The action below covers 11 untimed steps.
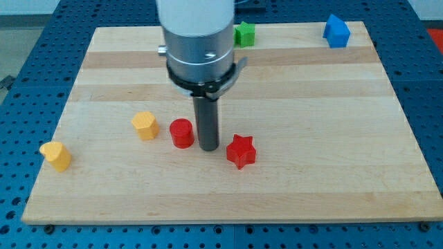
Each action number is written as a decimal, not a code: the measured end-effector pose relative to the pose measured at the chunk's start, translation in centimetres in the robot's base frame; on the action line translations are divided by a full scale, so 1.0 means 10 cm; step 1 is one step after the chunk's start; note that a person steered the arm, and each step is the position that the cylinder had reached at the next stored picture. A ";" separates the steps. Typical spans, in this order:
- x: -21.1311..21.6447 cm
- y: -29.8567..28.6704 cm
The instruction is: Move the red circle and red star horizontal to each other
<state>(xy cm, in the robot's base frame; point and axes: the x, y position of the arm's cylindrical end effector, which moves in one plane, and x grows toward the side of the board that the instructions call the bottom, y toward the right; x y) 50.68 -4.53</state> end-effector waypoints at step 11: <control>-0.72 1.05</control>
